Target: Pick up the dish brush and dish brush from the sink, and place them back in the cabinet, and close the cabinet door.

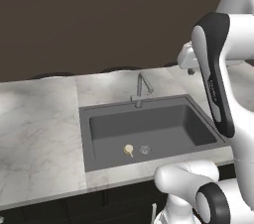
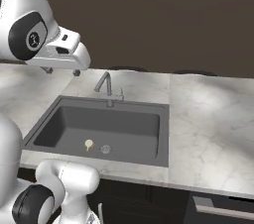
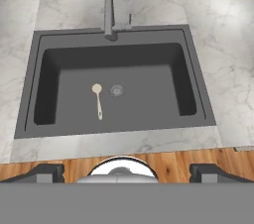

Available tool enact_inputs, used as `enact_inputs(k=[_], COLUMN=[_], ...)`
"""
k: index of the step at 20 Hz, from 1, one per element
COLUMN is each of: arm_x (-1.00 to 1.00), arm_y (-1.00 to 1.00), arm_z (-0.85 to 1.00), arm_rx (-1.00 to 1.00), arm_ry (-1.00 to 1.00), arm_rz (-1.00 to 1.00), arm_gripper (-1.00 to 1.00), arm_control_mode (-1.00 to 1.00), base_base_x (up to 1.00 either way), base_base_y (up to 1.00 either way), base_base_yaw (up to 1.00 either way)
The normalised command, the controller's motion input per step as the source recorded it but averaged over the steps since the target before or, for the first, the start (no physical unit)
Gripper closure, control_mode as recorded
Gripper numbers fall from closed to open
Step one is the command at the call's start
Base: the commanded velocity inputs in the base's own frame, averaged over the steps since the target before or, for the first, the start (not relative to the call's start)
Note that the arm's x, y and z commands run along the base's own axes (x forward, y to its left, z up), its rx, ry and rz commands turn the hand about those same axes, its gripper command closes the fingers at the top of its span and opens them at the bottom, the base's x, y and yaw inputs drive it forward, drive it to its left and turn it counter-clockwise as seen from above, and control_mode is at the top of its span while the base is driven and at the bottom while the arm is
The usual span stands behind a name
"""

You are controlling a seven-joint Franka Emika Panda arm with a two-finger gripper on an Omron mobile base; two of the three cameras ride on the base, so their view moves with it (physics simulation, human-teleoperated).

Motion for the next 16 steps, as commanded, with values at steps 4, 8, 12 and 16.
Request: enact_inputs(k=[4,8,12,16], arm_x=[0.00,0.03,0.38,0.52], arm_y=[0.00,0.00,0.13,0.30], arm_z=[0.00,0.00,-0.01,-0.02], arm_rx=[0.00,0.00,0.00,0.00], arm_ry=[0.00,0.00,0.00,0.02], arm_rz=[0.00,0.00,0.00,0.00], arm_gripper=[-1.00,-1.00,-1.00,-1.00], arm_control_mode=[1.00,-1.00,-1.00,-1.00], base_base_x=[0.08,0.03,0.00,0.00], base_base_y=[0.00,0.02,0.00,0.00], base_base_yaw=[0.00,0.00,0.00,0.00])
